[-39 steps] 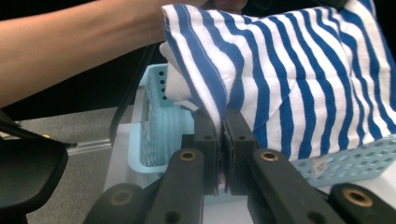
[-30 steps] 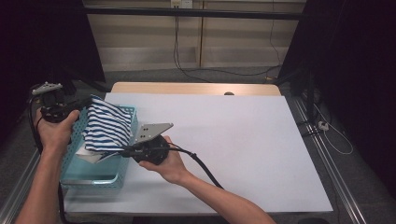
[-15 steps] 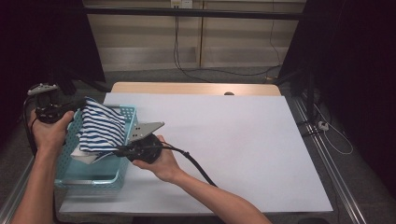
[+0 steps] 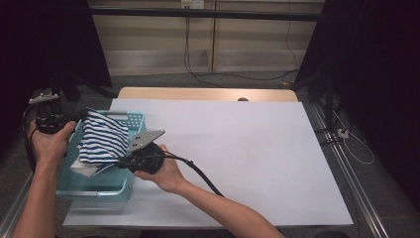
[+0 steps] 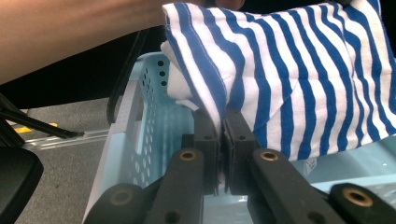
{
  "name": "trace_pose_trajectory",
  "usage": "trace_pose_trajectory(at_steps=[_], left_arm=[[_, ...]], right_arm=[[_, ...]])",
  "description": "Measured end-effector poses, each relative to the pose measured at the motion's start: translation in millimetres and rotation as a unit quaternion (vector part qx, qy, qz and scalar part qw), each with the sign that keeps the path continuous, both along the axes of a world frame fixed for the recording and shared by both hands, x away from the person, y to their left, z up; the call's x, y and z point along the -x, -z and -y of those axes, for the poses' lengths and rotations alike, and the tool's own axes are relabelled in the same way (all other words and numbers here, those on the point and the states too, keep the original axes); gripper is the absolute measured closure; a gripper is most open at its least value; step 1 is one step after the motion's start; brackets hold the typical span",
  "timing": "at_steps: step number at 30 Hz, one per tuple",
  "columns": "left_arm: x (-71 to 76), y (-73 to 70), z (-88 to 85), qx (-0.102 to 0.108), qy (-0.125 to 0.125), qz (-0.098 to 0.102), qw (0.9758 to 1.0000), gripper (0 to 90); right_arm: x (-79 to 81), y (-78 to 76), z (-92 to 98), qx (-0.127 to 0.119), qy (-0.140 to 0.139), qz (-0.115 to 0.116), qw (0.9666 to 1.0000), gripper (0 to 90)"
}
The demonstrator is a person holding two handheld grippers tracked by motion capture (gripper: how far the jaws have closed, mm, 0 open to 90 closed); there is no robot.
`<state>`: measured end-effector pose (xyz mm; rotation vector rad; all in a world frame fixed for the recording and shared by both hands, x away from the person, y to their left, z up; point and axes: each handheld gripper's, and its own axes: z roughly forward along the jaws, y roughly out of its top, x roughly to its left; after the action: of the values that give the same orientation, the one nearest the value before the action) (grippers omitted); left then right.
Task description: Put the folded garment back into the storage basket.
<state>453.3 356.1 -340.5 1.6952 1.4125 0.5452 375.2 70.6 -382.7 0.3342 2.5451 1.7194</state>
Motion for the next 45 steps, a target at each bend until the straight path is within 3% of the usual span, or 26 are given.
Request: trace_pose_trajectory(at_steps=[11, 18, 21, 24, 30, 33, 34, 42, 44, 45], left_arm=[[-5.2, 16.6, -5.6, 0.009, -0.007, -0.014, 0.9998, 86.4], [-13.2, 25.6, -3.8, 0.005, -0.005, -0.028, 0.9996, 86.4], [-15.8, 24.6, -2.0, -0.009, -0.010, -0.034, 0.9993, 86.4], [-17.1, 26.7, -2.2, -0.004, -0.004, -0.029, 0.9996, 86.4], [-19.1, 36.1, -1.4, -0.005, -0.007, -0.041, 0.9991, 86.4], [-20.5, 37.9, 1.5, -0.020, -0.005, -0.046, 0.9987, 86.4], [-21.3, 38.6, 1.5, -0.015, -0.002, -0.038, 0.9992, 86.4], [-23.0, 44.0, -0.7, -0.007, -0.006, -0.050, 0.9987, 86.4], [-23.5, 44.9, -0.1, -0.011, -0.004, -0.053, 0.9985, 86.4], [-23.6, 44.1, 0.2, -0.022, -0.005, -0.061, 0.9979, 86.4]], right_arm=[[-2.5, 8.3, -8.7, 0.007, -0.002, -0.012, 0.9999, 86.0], [-7.0, 14.0, -13.7, 0.022, 0.000, -0.013, 0.9997, 86.0], [-7.7, 15.2, -14.7, 0.024, 0.000, -0.013, 0.9996, 86.0], [-8.5, 16.1, -15.3, 0.025, 0.000, -0.015, 0.9996, 86.0], [-10.8, 20.0, -16.0, 0.033, 0.001, -0.015, 0.9994, 86.0], [-9.7, 23.0, -18.1, 0.037, 0.000, -0.020, 0.9991, 86.0], [-9.2, 24.1, -19.3, 0.038, -0.001, -0.020, 0.9991, 86.0], [-10.8, 27.3, -23.3, 0.040, -0.002, -0.028, 0.9988, 85.9], [-10.7, 27.6, -24.4, 0.039, -0.003, -0.028, 0.9988, 85.9], [-10.8, 28.0, -24.8, 0.039, -0.005, -0.025, 0.9989, 85.9]])
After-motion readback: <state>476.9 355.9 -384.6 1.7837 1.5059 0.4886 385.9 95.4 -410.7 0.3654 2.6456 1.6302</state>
